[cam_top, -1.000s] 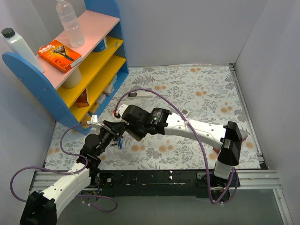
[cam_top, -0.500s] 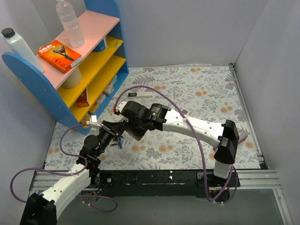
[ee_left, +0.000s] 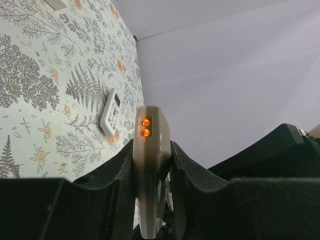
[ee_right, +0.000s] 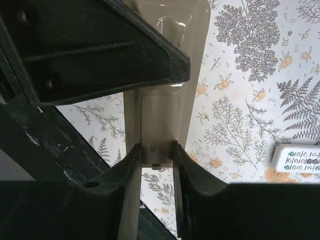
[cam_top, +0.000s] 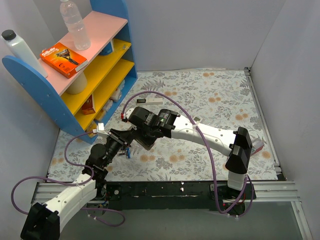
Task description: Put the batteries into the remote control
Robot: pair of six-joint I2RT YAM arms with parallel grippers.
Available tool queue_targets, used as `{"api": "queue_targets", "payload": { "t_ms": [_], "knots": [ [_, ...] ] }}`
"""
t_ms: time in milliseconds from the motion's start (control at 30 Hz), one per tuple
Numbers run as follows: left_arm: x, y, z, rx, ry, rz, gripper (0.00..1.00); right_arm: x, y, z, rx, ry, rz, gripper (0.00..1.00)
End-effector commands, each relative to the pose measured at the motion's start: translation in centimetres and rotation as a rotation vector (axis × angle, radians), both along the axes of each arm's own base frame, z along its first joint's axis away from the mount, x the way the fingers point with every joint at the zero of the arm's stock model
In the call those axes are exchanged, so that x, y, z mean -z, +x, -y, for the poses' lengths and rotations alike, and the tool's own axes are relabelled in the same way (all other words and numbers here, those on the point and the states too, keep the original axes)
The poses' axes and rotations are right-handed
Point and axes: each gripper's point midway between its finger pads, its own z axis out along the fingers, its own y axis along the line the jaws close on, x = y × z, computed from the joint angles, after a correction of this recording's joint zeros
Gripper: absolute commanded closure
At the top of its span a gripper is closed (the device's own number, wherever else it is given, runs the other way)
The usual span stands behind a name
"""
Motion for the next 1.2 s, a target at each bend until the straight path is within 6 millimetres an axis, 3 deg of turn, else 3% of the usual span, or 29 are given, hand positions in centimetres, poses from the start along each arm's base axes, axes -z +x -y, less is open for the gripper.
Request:
{"api": "queue_targets", "payload": {
  "t_ms": [0, 400, 567, 633, 667, 767, 800, 833, 867, 900, 933, 967, 1000, 1067, 1167],
  "knots": [
    [4.4, -2.9, 0.3, 0.079, -0.086, -0.093, 1.0, -0.3, 1.1, -1.2, 0.002, 0.034, 0.035, 0.64],
    [5.4, -2.6, 0.1, 0.06, -0.088, -0.144, 1.0, -0.8, 0.8, -1.2, -0.014, 0.054, 0.024, 0.45],
    [5.7, -2.6, 0.0, 0.051, -0.083, -0.154, 1.0, -2.3, 0.5, -0.9, 0.001, 0.112, 0.036, 0.35],
    [5.7, -2.5, -0.1, 0.046, -0.09, -0.152, 1.0, -4.0, 0.6, -0.9, 0.019, 0.182, 0.057, 0.29],
    [5.6, -2.5, -0.1, 0.046, -0.092, -0.148, 1.0, -3.5, 0.7, -0.4, 0.037, 0.185, 0.053, 0.28],
    [5.0, -2.4, -0.2, 0.043, -0.102, -0.132, 1.0, -5.6, 1.6, 0.3, 0.105, 0.316, 0.062, 0.23],
    [5.0, -2.4, -0.2, 0.041, -0.103, -0.13, 1.0, -4.2, 1.5, 1.1, 0.122, 0.311, 0.035, 0.22],
    [4.7, -2.4, -0.1, 0.043, -0.106, -0.124, 1.0, -6.3, 1.7, 1.0, 0.154, 0.423, 0.038, 0.2],
    [4.5, -2.4, -0.1, 0.044, -0.109, -0.118, 1.0, -6.8, 2.3, 1.6, 0.179, 0.467, 0.031, 0.2],
    [4.4, -2.4, -0.1, 0.044, -0.112, -0.115, 1.0, -4.9, 1.5, 2.1, 0.171, 0.477, -0.023, 0.19],
    [4.3, -2.4, -0.1, 0.046, -0.116, -0.112, 1.0, -7.6, 1.6, 1.9, 0.16, 0.607, -0.003, 0.18],
    [4.0, -2.4, -0.1, 0.046, -0.123, -0.105, 1.0, -7.7, 2.1, 2.2, 0.193, 0.658, -0.019, 0.17],
    [3.9, -2.4, -0.1, 0.047, -0.125, -0.104, 1.0, -6.4, 0.7, 2.4, 0.152, 0.676, -0.089, 0.17],
    [3.6, -2.4, -0.1, 0.048, -0.131, -0.096, 1.0, -8.3, 0.6, 2.5, 0.143, 0.792, -0.096, 0.17],
    [3.1, -2.4, 0.0, 0.051, -0.14, -0.086, 1.0, -8.0, 0.3, 2.9, 0.136, 0.815, -0.118, 0.16]
  ]
}}
